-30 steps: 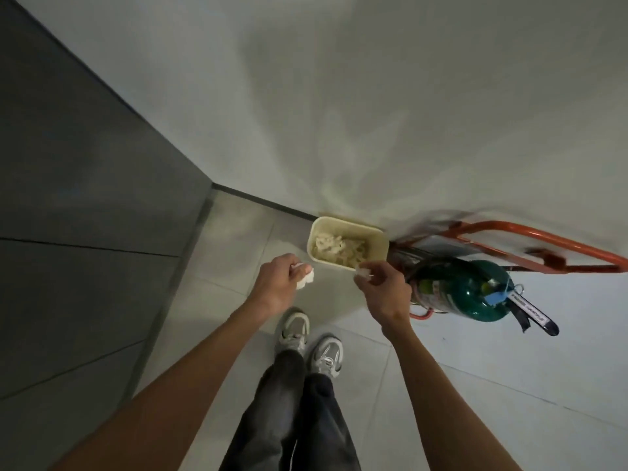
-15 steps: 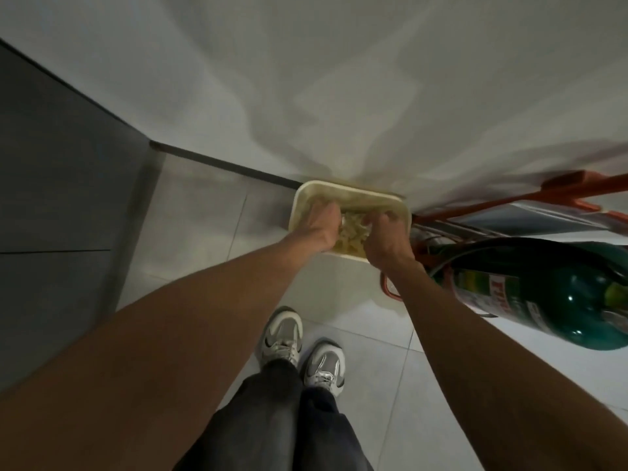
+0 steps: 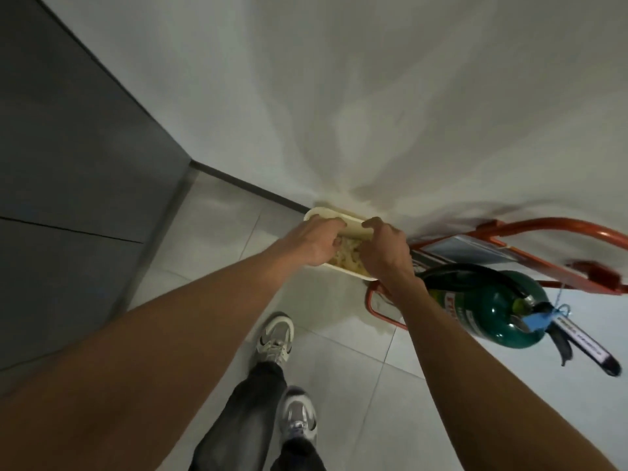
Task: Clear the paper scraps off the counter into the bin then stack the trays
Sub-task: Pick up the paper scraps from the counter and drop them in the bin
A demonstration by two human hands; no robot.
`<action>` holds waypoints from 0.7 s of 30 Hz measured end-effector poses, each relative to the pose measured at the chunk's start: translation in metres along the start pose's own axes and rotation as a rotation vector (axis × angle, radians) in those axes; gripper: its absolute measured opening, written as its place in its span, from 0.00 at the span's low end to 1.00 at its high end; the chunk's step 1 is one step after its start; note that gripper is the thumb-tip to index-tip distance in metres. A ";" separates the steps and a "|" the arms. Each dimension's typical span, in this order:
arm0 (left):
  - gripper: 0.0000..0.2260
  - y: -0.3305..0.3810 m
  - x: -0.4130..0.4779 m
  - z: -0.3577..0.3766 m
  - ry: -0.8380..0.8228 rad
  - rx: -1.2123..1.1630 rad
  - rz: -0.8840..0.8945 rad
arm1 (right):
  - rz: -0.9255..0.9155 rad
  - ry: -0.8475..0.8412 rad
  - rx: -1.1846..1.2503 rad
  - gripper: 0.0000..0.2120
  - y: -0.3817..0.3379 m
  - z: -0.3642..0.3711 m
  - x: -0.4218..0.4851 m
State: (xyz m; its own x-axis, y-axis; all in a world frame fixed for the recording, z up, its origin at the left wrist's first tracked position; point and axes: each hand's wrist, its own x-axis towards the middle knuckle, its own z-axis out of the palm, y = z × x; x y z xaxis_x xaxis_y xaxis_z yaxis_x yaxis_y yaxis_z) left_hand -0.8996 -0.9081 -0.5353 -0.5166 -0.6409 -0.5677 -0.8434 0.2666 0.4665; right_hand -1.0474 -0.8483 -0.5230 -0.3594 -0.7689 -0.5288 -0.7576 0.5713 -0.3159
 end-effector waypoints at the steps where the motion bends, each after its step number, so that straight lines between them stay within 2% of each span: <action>1: 0.20 0.008 -0.021 -0.017 0.059 0.002 -0.009 | -0.027 0.026 0.013 0.22 -0.008 -0.014 -0.016; 5: 0.19 0.036 -0.122 -0.088 0.248 -0.017 -0.030 | -0.209 0.108 0.073 0.18 -0.052 -0.080 -0.097; 13: 0.21 0.061 -0.376 -0.209 0.602 -0.089 -0.125 | -0.610 0.168 0.071 0.20 -0.146 -0.213 -0.282; 17: 0.21 0.071 -0.497 -0.238 0.803 -0.112 -0.217 | -0.753 0.199 0.098 0.21 -0.194 -0.258 -0.365; 21: 0.22 0.068 -0.615 -0.241 0.979 -0.135 -0.338 | -0.891 0.136 0.110 0.22 -0.244 -0.279 -0.449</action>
State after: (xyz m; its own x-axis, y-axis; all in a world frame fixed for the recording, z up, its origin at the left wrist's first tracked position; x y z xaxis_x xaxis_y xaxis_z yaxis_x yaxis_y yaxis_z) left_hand -0.6042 -0.6692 0.0090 0.1393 -0.9864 0.0874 -0.8671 -0.0789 0.4918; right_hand -0.8538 -0.7226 0.0113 0.2680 -0.9625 0.0428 -0.7318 -0.2323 -0.6407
